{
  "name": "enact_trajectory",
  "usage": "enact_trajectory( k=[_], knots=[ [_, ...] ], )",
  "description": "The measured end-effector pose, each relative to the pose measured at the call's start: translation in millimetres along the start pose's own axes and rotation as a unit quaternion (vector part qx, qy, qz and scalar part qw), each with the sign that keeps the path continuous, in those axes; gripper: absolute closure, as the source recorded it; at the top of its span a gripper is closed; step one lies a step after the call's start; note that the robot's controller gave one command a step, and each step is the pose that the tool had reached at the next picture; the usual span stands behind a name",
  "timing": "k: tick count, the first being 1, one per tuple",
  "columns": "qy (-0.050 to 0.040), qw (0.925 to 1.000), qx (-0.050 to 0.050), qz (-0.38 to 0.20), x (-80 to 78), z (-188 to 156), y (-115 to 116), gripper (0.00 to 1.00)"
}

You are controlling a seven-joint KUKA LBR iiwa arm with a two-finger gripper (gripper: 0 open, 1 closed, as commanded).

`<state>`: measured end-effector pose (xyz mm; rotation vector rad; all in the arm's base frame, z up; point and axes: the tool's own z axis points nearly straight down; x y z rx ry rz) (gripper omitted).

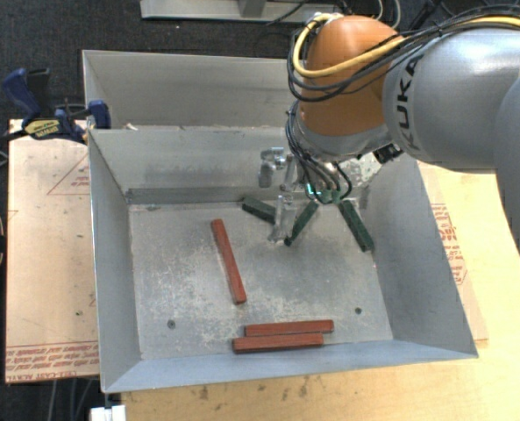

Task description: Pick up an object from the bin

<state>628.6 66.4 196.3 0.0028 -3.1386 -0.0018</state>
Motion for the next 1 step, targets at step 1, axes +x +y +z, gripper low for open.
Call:
enact_trajectory(
  k=[1],
  knots=[
    [-0.0022,1.0000,0.000,0.000,-1.2,-2.1,-0.3,0.00]
  ],
)
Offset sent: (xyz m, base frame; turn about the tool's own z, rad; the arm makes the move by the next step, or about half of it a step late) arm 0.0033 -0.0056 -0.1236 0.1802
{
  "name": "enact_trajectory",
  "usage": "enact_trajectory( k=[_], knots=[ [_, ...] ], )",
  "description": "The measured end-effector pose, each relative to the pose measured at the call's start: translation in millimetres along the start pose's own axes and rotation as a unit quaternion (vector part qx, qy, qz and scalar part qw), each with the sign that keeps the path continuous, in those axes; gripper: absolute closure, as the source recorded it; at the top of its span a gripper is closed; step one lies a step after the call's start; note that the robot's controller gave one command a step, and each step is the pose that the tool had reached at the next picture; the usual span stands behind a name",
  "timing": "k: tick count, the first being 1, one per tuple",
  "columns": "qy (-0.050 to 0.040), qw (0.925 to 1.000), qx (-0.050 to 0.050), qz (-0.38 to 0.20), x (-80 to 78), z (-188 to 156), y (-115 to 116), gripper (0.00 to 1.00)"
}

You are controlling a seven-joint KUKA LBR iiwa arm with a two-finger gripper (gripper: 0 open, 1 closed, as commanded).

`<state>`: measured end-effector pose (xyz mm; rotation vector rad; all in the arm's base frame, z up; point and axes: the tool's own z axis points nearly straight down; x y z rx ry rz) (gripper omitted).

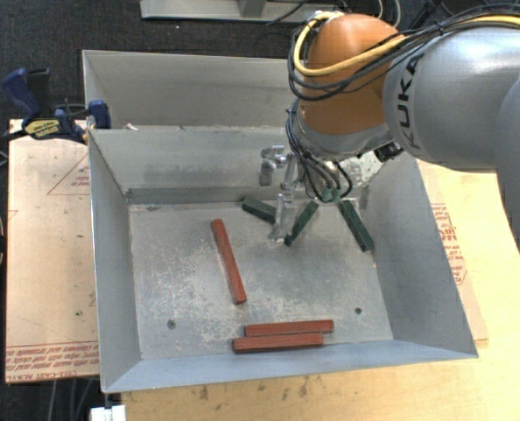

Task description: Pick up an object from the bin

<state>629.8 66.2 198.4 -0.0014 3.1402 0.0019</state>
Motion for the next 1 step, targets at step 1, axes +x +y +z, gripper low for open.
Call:
enact_trajectory(
  k=[1],
  knots=[
    [-0.0030,0.9994,0.000,0.034,-2.4,45.6,-2.0,0.00]
  ],
)
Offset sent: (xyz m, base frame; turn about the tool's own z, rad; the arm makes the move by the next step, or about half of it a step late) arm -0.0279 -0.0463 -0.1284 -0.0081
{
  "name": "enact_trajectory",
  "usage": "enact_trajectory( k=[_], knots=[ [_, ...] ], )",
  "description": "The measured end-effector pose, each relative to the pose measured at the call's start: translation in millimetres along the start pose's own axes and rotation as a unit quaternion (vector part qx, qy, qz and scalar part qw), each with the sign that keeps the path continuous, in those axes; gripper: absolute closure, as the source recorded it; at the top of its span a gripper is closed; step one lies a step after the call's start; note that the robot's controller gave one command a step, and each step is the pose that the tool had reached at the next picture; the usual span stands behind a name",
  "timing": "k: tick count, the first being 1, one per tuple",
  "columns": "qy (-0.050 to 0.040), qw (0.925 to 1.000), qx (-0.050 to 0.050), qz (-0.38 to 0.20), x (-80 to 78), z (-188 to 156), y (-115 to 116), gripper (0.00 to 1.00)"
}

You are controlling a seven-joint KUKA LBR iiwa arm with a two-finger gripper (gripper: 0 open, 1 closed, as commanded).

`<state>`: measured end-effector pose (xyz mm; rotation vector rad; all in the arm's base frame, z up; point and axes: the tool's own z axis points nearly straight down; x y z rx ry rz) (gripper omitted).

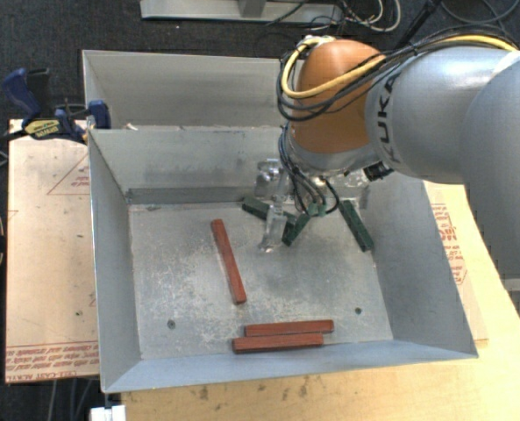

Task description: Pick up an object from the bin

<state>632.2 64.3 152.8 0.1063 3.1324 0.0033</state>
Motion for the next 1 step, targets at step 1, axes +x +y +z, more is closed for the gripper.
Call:
enact_trajectory(
  k=[1],
  knots=[
    [0.0007,0.9993,0.000,-0.036,22.4,74.0,-38.0,0.00]
  ],
)
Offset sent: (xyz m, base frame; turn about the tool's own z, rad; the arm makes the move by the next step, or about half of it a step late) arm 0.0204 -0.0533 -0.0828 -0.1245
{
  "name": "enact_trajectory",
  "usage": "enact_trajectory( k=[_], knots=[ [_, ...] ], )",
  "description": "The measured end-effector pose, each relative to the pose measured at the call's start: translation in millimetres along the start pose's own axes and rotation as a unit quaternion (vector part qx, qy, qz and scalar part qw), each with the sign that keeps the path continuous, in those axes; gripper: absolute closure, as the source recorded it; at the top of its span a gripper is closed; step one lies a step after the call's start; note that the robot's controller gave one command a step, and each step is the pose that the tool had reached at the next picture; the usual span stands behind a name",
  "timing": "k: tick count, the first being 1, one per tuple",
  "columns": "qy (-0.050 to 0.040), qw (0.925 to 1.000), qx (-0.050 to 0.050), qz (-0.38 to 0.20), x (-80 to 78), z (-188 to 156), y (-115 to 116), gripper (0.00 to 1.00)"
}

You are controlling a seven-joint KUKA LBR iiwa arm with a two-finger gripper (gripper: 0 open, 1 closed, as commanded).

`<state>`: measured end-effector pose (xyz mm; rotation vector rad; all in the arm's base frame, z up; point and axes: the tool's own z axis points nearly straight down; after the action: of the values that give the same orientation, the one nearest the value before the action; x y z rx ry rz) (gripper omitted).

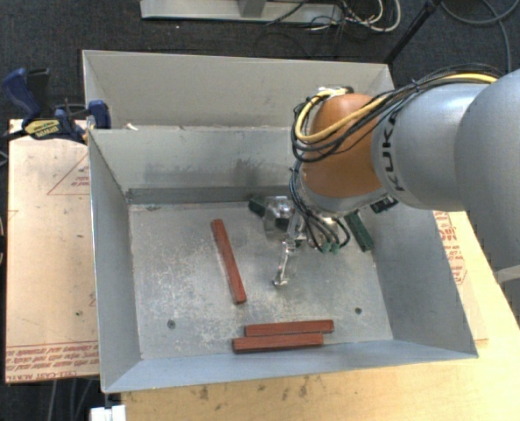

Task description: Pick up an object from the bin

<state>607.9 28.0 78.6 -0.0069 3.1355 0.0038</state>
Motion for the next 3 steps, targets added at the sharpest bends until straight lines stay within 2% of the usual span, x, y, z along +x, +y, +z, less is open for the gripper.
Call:
enact_trajectory(
  k=[1,2,3],
  knots=[
    [0.0056,0.9999,0.001,-0.013,-19.6,14.9,-12.0,0.00],
    [0.0049,0.9992,0.000,-0.041,-44.7,-0.4,-24.6,0.00],
    [0.0021,0.9953,0.001,-0.097,-46.9,-15.7,-34.2,0.00]
  ],
)
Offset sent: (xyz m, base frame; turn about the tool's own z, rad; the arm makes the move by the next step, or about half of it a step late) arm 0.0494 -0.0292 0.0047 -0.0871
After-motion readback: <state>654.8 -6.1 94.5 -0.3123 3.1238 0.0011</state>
